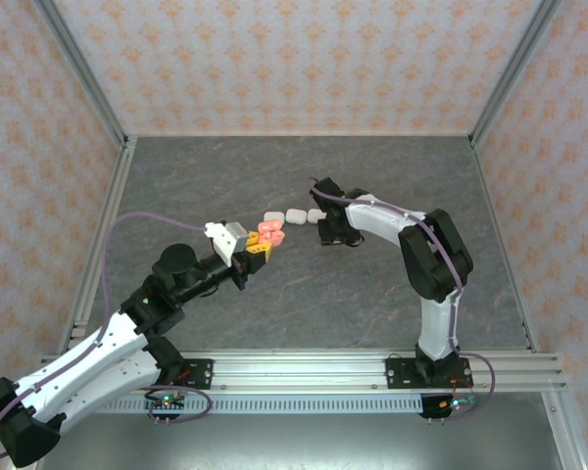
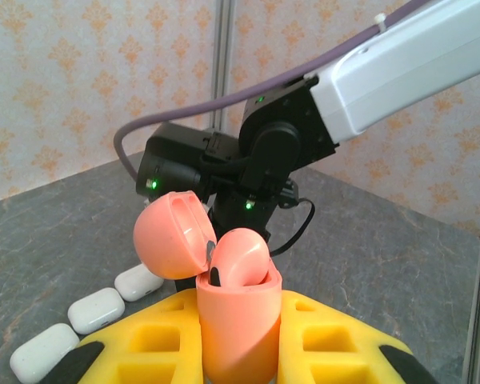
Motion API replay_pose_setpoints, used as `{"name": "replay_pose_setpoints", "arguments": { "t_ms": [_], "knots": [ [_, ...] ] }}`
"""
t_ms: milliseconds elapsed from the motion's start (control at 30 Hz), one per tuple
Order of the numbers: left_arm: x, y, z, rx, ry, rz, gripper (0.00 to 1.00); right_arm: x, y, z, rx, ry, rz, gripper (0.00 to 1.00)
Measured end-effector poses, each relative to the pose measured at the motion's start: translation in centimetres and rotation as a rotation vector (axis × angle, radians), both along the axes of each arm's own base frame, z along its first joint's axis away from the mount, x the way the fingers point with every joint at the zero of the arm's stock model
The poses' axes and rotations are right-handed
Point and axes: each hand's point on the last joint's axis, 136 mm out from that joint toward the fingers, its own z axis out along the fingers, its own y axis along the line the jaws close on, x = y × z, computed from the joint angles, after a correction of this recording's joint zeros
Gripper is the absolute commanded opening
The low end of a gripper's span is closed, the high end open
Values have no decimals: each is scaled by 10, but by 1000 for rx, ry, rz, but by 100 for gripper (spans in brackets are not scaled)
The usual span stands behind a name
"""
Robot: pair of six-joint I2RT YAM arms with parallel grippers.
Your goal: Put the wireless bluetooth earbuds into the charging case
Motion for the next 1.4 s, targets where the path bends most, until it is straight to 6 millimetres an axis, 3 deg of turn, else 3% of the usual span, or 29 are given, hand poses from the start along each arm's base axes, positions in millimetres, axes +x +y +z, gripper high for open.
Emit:
{"name": "replay_pose_setpoints", "arguments": {
  "t_ms": [300,733,1233,1400],
  "knots": [
    [0,0,0,1,1,0,0,12,12,18,36,-25,31,43],
    [0,0,-1,4,3,3,0,18,18,-13,2,34,55,34],
    [2,-1,-5,19,6,2,0,15,20,-13,19,46,58,24],
    [5,-3,-8,23,17,2,0,10,18,-2,32,34,60,24]
  ]
}}
